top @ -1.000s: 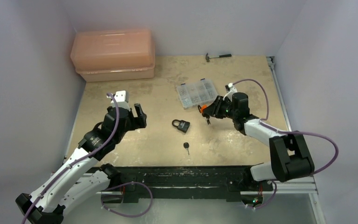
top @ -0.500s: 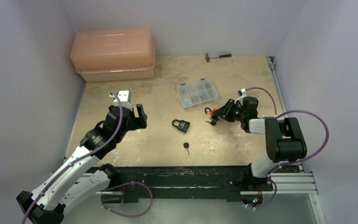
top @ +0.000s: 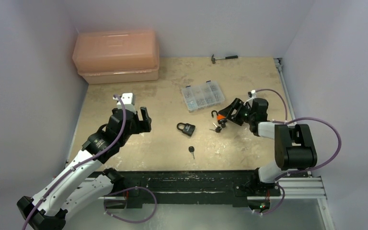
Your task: Unlock with the key
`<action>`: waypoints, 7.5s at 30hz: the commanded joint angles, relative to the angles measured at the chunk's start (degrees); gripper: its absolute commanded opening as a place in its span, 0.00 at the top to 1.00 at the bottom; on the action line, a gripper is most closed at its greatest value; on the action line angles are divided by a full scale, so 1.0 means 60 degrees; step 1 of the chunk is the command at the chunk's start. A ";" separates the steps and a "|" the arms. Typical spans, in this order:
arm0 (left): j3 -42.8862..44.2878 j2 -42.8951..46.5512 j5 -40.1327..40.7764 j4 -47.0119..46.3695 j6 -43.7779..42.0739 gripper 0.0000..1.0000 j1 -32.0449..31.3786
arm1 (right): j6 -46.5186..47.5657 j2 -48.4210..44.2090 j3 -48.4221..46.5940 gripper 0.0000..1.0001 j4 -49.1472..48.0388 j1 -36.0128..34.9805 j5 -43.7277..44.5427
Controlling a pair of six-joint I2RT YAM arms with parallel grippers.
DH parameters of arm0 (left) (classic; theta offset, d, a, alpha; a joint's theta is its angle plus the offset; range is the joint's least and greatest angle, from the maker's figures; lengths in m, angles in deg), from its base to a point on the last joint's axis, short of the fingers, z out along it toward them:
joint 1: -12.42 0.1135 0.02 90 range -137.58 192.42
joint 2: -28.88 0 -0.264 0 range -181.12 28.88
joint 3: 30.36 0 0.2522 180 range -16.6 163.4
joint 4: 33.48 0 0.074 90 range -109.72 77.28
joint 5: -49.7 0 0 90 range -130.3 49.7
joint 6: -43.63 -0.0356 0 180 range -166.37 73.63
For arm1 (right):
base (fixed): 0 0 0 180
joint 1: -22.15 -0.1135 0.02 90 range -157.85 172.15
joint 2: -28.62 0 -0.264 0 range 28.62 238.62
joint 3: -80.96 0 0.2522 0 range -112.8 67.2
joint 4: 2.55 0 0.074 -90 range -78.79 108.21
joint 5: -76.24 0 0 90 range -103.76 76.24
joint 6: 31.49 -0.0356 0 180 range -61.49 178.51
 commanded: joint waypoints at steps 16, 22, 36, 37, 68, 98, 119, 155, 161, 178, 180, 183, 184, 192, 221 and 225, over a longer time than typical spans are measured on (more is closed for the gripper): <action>0.0385 0.0705 -0.0371 -0.0272 -0.0013 0.18 0.0037 | 0.2571 -0.4069 -0.1467 0.21 0.4129 -0.2548 0.3578; 0.0478 0.0845 -0.0585 -0.0240 -0.0048 0.16 0.0036 | 0.3816 -0.3438 -0.2272 0.01 0.4373 -0.3866 0.2417; 0.0356 0.1465 -0.1058 -0.0422 -0.0419 0.17 0.0036 | 0.6772 0.0907 -0.5628 0.01 0.6712 -0.6118 0.3278; 0.0365 0.1456 -0.1059 -0.0424 -0.0426 0.17 0.0036 | 0.6865 0.1137 -0.5800 0.01 0.6885 -0.6136 0.3287; 0.0343 0.1475 -0.0877 -0.0422 -0.0363 0.20 0.0044 | 0.2499 0.3612 -0.8270 0.55 0.7582 -0.8761 0.6213; 0.0164 0.0736 -0.1023 -0.0429 -0.0083 0.21 0.0045 | 0.1426 -0.0488 -0.4337 0.13 0.6877 -0.8830 0.5728; 0.1706 -0.6517 -0.1505 0.0361 0.6781 0.19 -0.0612 | -0.1717 -0.4660 -0.1949 0.01 0.7975 -0.7308 0.9261; 0.1594 -0.8316 -0.3985 -0.3633 0.6299 1.00 -0.0838 | -0.1027 -0.6095 -0.1283 0.01 0.7749 -0.7122 0.9152; 0.1114 -0.6891 -0.4482 -0.4334 0.6402 1.00 -0.0346 | -0.1112 -0.6799 -0.1577 0.03 0.7842 -0.7121 0.9145; -0.0907 -0.4372 -0.7473 -0.9797 0.9422 1.00 0.1142 | -0.1066 -0.8171 -0.2834 0.06 0.7742 -0.7121 0.8570; -0.0982 -0.4291 -0.7674 -1.0272 0.9751 1.00 0.1199 | -0.0958 -0.8307 -0.2743 0.06 0.7333 -0.7121 0.8174; -0.1197 -0.4184 -0.7830 -1.1281 1.0277 1.00 0.1223 | -0.0815 -0.8339 -0.2661 0.06 0.6775 -0.7121 0.7293; -0.1283 -0.4188 -0.7891 -1.1738 1.0496 1.00 0.1223 | -0.0755 -0.8306 -0.2659 0.07 0.6587 -0.7121 0.6964; -0.1475 -0.4102 -0.7842 -1.2501 1.0818 1.00 0.1234 | 0.0021 -0.7644 -0.2761 0.10 0.5010 -0.7121 0.4918; -0.1673 -0.4147 -0.7448 -1.3104 1.0935 1.00 0.1237 | 0.1224 -0.3548 -0.5372 0.22 0.5579 -0.8327 0.6612; -0.1729 -0.4120 -0.7433 -1.3176 1.0946 1.00 0.1237 | 0.1188 -0.3351 -0.5339 0.26 0.5526 -0.8394 0.7036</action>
